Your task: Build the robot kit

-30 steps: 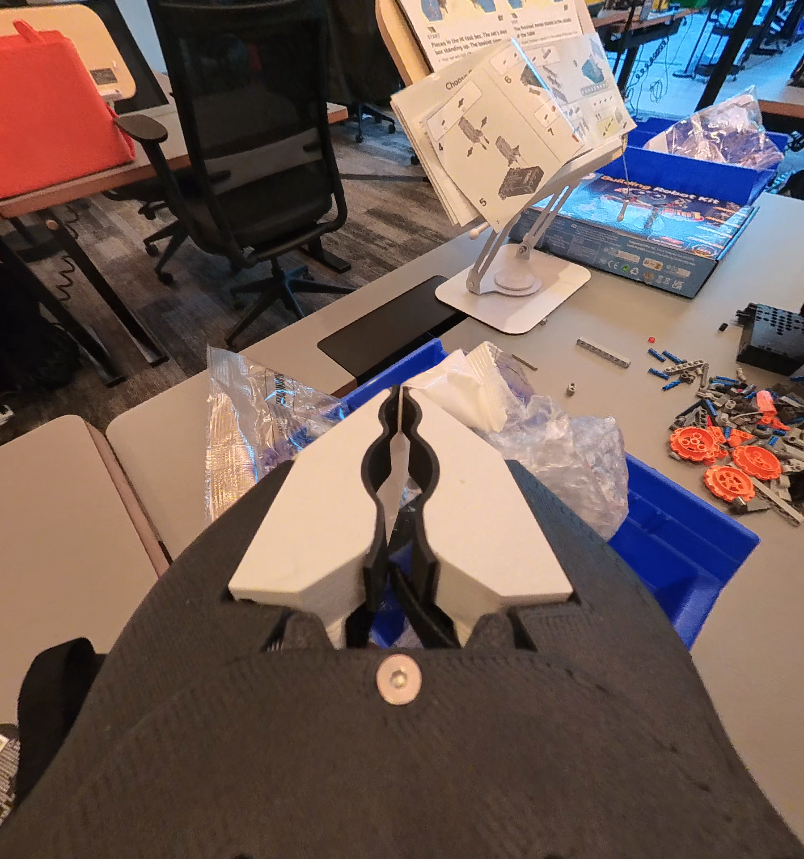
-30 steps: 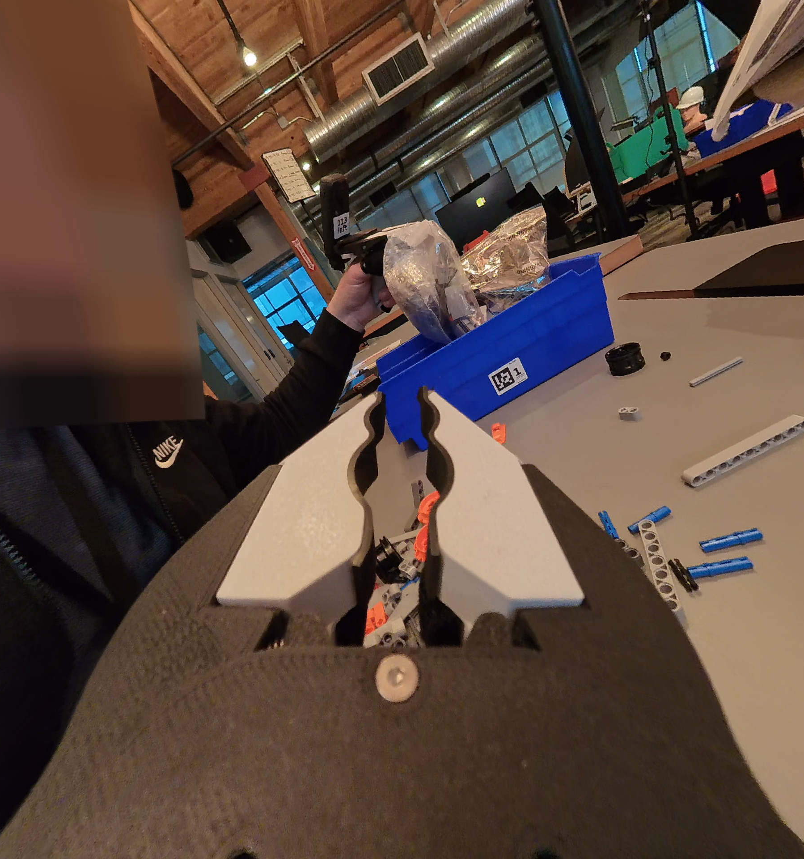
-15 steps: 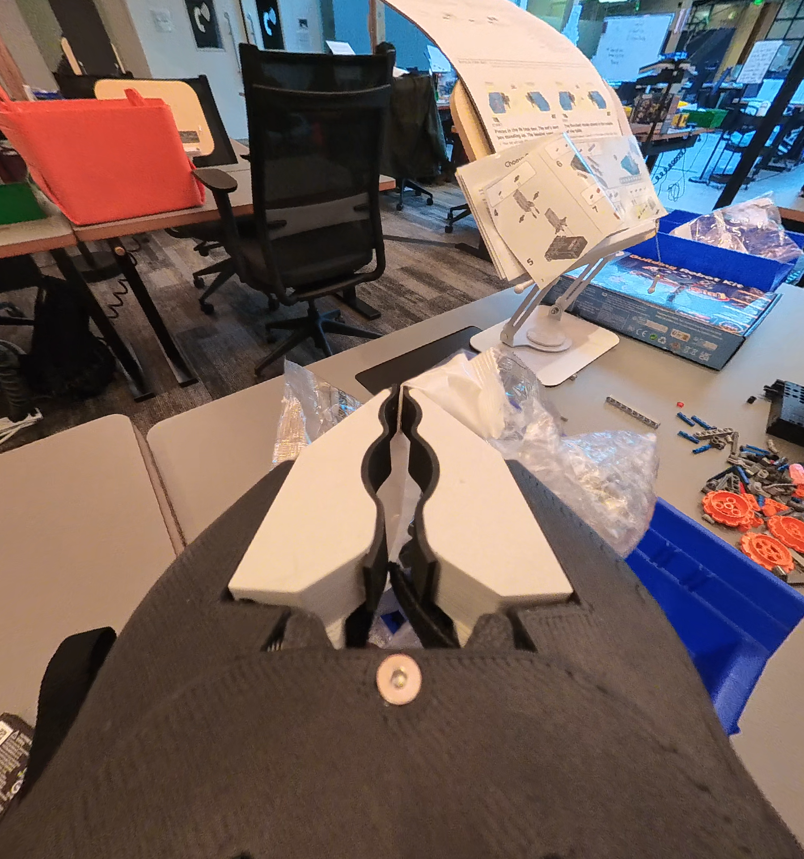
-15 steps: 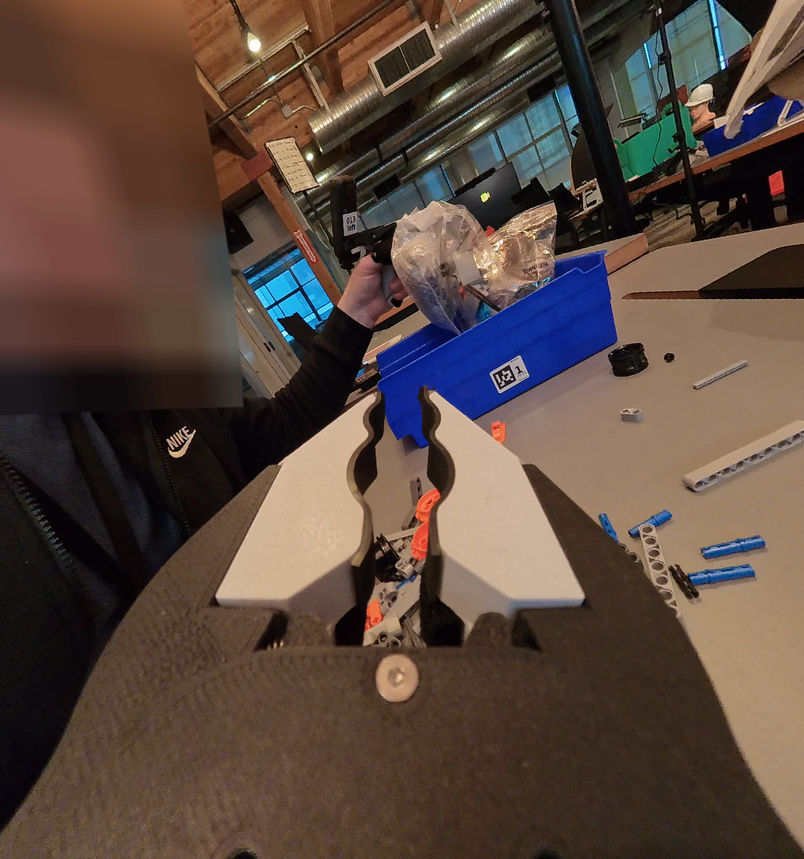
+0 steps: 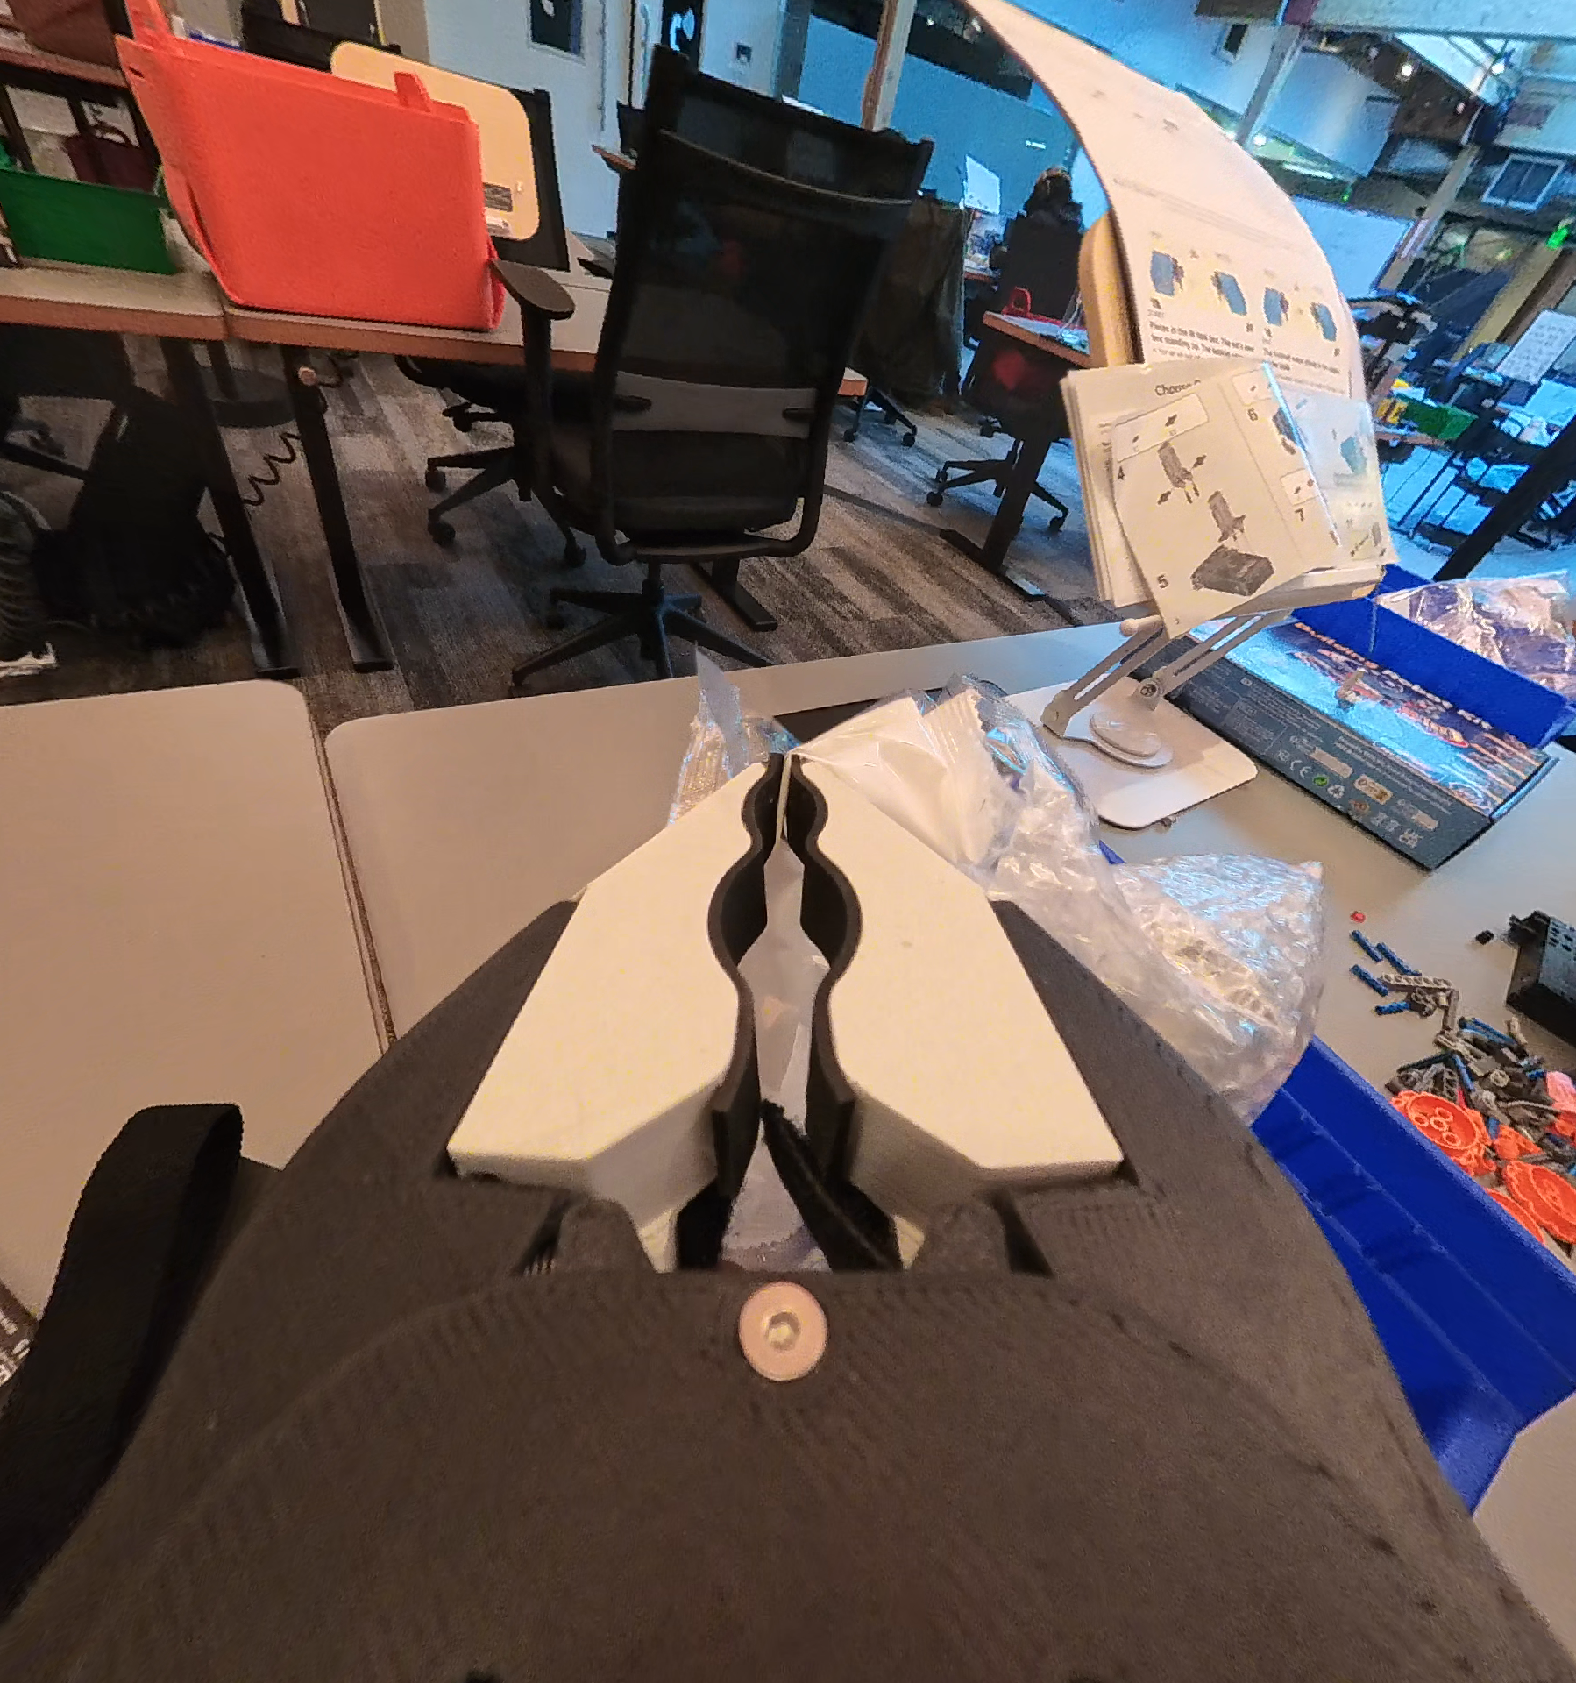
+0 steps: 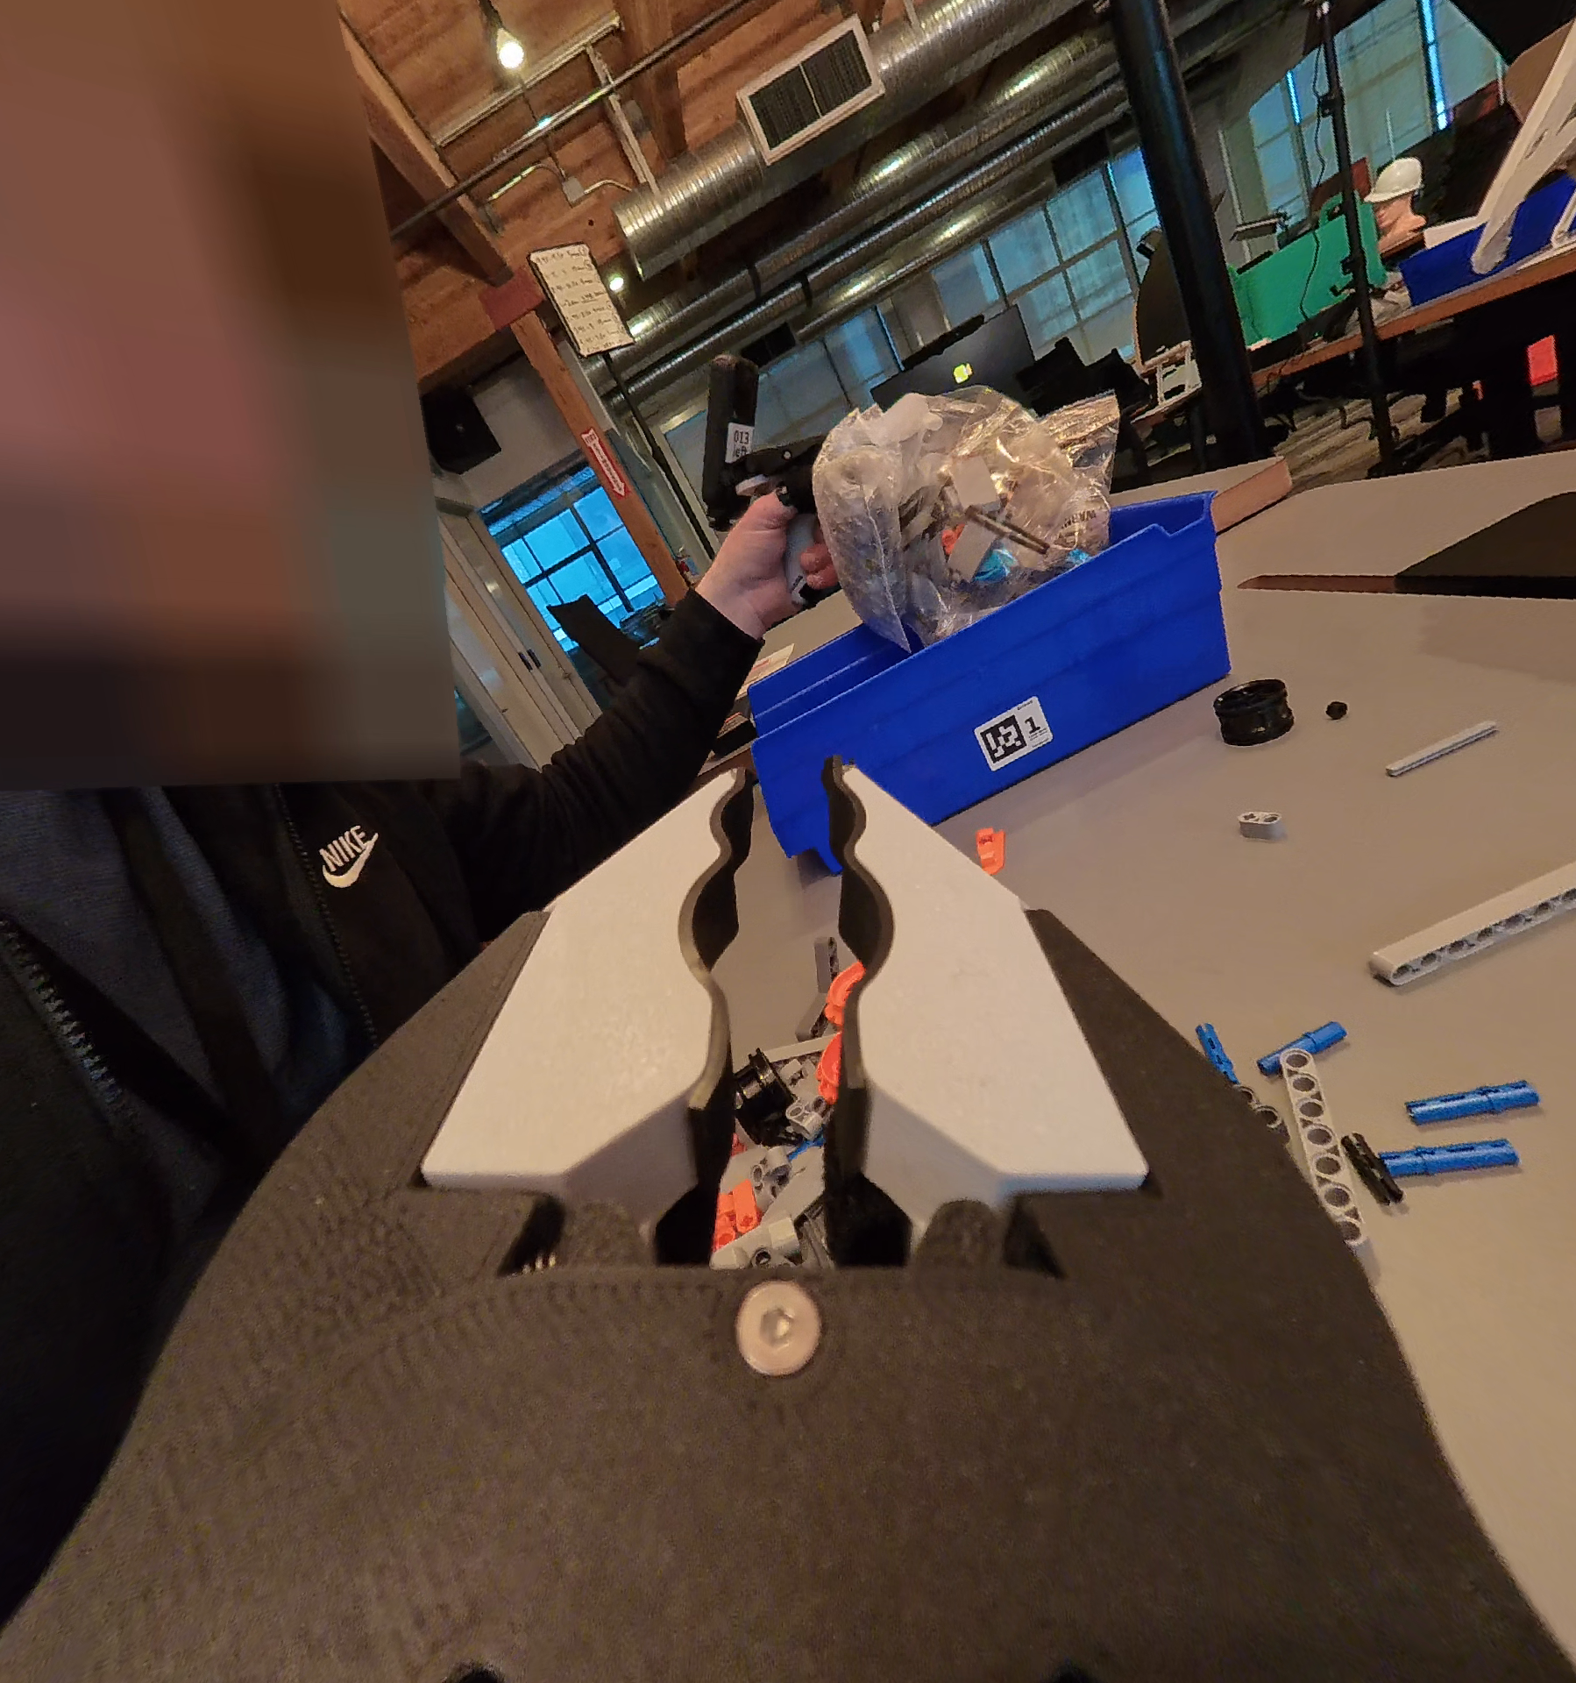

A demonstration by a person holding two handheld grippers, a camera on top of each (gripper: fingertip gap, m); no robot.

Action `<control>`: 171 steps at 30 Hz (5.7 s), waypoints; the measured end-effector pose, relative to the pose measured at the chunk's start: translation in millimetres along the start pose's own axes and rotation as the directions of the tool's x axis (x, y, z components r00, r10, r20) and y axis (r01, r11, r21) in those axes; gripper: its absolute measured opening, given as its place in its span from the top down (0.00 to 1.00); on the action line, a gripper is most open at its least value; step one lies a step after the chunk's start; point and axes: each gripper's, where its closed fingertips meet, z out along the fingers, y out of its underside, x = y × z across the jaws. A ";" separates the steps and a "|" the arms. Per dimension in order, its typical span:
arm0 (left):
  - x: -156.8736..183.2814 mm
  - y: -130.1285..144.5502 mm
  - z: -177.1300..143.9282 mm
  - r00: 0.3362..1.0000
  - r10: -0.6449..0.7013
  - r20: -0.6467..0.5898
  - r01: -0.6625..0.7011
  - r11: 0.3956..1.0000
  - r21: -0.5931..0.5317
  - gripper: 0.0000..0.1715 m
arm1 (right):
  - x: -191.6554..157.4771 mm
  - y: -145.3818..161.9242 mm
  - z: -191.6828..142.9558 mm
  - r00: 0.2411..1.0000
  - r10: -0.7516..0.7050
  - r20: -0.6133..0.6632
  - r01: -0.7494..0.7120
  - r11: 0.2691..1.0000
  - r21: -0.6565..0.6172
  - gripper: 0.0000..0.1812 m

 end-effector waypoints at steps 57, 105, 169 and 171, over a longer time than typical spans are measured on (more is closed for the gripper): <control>-47.3 3.2 -18.8 0.986 -0.142 -0.083 0.152 0.978 0.143 1.00 | -5.8 30.6 35.0 0.994 -0.112 -0.016 0.106 0.972 -0.209 0.89; -21.2 4.6 -14.1 0.998 -0.028 -0.048 0.030 0.998 0.052 1.00 | -2.5 40.4 31.5 0.994 -0.107 -0.004 0.102 0.962 -0.253 0.89; 176.4 95.1 -64.0 0.657 0.238 -0.715 -0.601 0.739 -0.306 0.90 | -7.8 45.1 29.5 0.993 -0.113 0.035 0.118 0.956 -0.268 0.89; 188.8 94.5 -72.5 0.609 0.188 -0.771 -0.586 0.761 -0.277 0.87 | -8.4 44.3 28.9 0.993 -0.117 0.035 0.122 0.956 -0.266 0.89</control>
